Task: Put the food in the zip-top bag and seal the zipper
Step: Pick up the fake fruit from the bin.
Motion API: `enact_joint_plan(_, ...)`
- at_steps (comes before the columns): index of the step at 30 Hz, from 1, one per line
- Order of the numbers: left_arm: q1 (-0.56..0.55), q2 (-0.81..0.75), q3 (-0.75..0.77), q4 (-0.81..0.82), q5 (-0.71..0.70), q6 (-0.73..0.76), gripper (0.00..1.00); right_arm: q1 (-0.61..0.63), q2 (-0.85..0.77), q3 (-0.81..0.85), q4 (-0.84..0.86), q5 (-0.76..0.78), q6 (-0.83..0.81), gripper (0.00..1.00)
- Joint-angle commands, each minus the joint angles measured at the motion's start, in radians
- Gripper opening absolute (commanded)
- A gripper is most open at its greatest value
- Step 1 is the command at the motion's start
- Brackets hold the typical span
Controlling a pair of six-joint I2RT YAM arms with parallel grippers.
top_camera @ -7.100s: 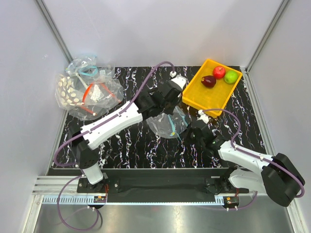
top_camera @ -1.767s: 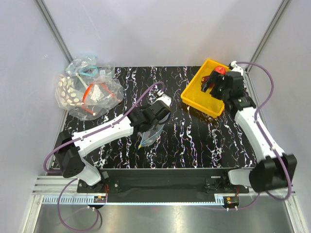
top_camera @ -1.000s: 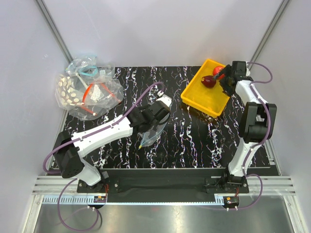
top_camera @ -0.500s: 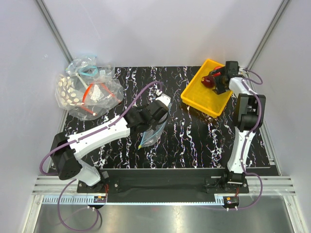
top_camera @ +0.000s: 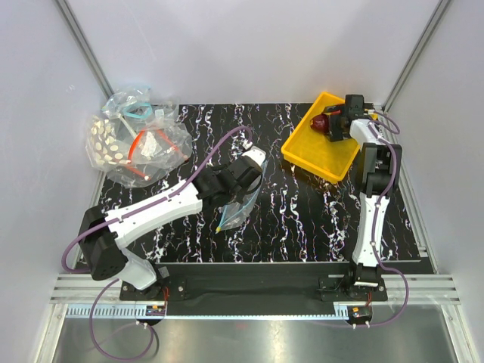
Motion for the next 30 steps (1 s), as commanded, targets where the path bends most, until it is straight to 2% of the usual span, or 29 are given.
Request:
enact_joint_plan(1, 0.002, -0.012, -0.001, 0.024, 0.015, -0.011, 0.00, 0.014, -0.012, 0.004, 0.019, 0.047, 0.010, 0.89)
enact_joint_plan(6, 0.003, -0.008, 0.002, 0.024, 0.020, -0.010, 0.00, 0.020, -0.105, -0.101, 0.091, 0.098, -0.086, 0.72)
enact_joint_plan(7, 0.002, -0.005, 0.002, 0.021, 0.018, -0.010, 0.00, 0.020, -0.121, -0.115, 0.104, 0.095, -0.105, 0.65)
enact_joint_plan(15, 0.003, 0.007, 0.006, 0.022, 0.002, -0.003, 0.00, 0.031, -0.351, -0.340, 0.247, 0.007, -0.359, 0.49)
enact_joint_plan(17, 0.003, 0.011, 0.008, 0.025, 0.012, 0.006, 0.00, 0.045, -0.444, -0.403, 0.263, 0.003, -0.402, 0.46)
enact_joint_plan(20, 0.003, 0.024, 0.020, 0.024, 0.012, 0.018, 0.00, 0.063, -0.585, -0.582, 0.310, 0.016, -0.502, 0.45)
enact_joint_plan(23, 0.003, 0.050, 0.055, 0.004, 0.015, 0.020, 0.00, 0.130, -0.725, -0.715, 0.329, 0.048, -0.571, 0.45)
enact_joint_plan(30, 0.003, 0.094, 0.118, -0.027, 0.073, 0.003, 0.00, 0.245, -1.021, -0.947, 0.353, 0.052, -0.636, 0.44)
